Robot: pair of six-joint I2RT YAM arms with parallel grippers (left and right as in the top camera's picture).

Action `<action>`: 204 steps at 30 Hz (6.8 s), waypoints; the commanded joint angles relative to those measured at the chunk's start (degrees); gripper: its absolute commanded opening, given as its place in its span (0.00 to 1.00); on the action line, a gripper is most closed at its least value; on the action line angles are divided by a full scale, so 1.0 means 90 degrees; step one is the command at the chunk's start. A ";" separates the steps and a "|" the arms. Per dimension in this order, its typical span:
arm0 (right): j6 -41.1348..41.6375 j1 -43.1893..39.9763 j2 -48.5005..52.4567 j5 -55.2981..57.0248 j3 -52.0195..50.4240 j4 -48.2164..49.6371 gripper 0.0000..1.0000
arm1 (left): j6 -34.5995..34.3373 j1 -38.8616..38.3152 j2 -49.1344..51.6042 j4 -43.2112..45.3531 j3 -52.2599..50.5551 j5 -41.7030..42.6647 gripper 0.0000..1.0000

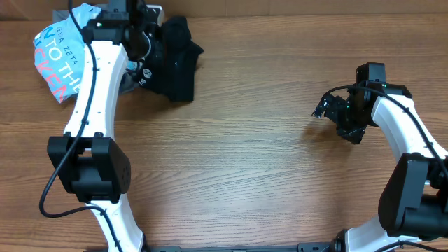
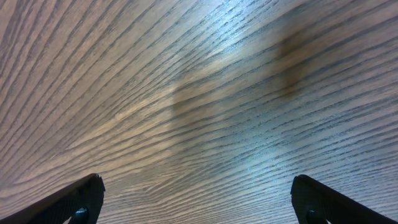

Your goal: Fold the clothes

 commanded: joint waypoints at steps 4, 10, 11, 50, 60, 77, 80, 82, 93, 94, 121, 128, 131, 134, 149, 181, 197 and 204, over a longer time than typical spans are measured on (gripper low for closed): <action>0.0027 -0.0002 -0.0053 0.0046 0.0092 0.0041 1.00 | -0.0223 0.0335 -0.0029 0.0068 0.0835 -0.0066 0.04; 0.0027 -0.0002 -0.0053 0.0046 0.0092 0.0039 1.00 | -0.0427 0.0646 -0.0032 0.0066 0.1460 0.0352 0.04; 0.0027 -0.0002 -0.0053 0.0046 0.0092 0.0041 1.00 | -0.0471 0.0697 -0.0032 0.0066 0.1554 0.0437 0.04; 0.0027 -0.0002 -0.0053 0.0046 0.0092 0.0041 1.00 | -0.1088 0.2824 0.1384 0.0913 0.1375 -0.1513 0.68; 0.0027 -0.0002 -0.0053 0.0046 0.0092 0.0041 1.00 | -0.1314 0.2900 0.0508 0.0913 0.1428 -0.1503 0.93; 0.0027 -0.0002 -0.0053 0.0046 0.0092 0.0041 1.00 | -0.1494 0.2851 -0.1447 -0.0809 0.1428 0.2193 0.94; 0.0027 -0.0002 -0.0053 0.0046 0.0092 0.0041 1.00 | -0.0974 0.2769 -0.1571 -0.1389 0.1428 0.2888 0.95; 0.0027 -0.0002 -0.0053 0.0046 0.0092 0.0041 1.00 | -0.0590 0.2705 -0.1620 -0.1775 0.1428 0.3376 0.96; -0.0308 -0.0049 -0.0121 -0.2259 0.0109 0.0136 1.00 | -0.0061 0.2618 -0.1673 -0.2856 0.1426 0.3745 1.00; -0.0444 -0.0049 -0.0177 -0.2477 0.0109 0.0153 1.00 | -0.0063 0.2618 -0.1673 -0.2856 0.1426 0.3699 1.00; -0.0522 0.0000 -0.7206 -0.0954 0.0095 -0.2356 1.00 | -0.0061 0.2618 -0.1668 -0.3036 0.1426 0.1192 1.00; -0.0525 0.0000 -0.7274 -0.0954 0.0097 -0.2351 1.00 | -0.0061 0.2618 -0.1668 -0.3036 0.1426 0.1103 1.00; -0.0522 0.0000 -0.7274 -0.0954 0.0095 -0.2358 1.00 | -0.0061 0.2618 -0.1668 -0.3036 0.1426 0.1103 1.00; -0.0522 0.0000 -0.7274 -0.0952 0.0097 -0.2458 1.00 | -0.0061 0.2618 -0.1668 -0.3036 0.1426 0.1103 1.00; -0.0597 0.0000 -0.8444 -0.0357 -0.1486 -0.1173 1.00 | -0.0061 0.2618 -0.1668 -0.3036 0.1426 0.1103 1.00; -0.1202 0.0806 -1.1179 0.0243 -0.7271 0.5829 1.00 | -0.0061 0.2618 -0.1668 -0.3036 0.1426 0.1103 1.00; -0.1717 0.0806 -1.1179 0.0452 -0.7647 0.5435 1.00 | -0.0061 0.2618 -0.1668 -0.3036 0.1426 0.1105 1.00; -0.1695 0.0806 -1.1179 0.0712 -0.7645 0.5433 1.00 | -0.0061 0.2618 -0.1668 -0.3036 0.1426 0.1103 1.00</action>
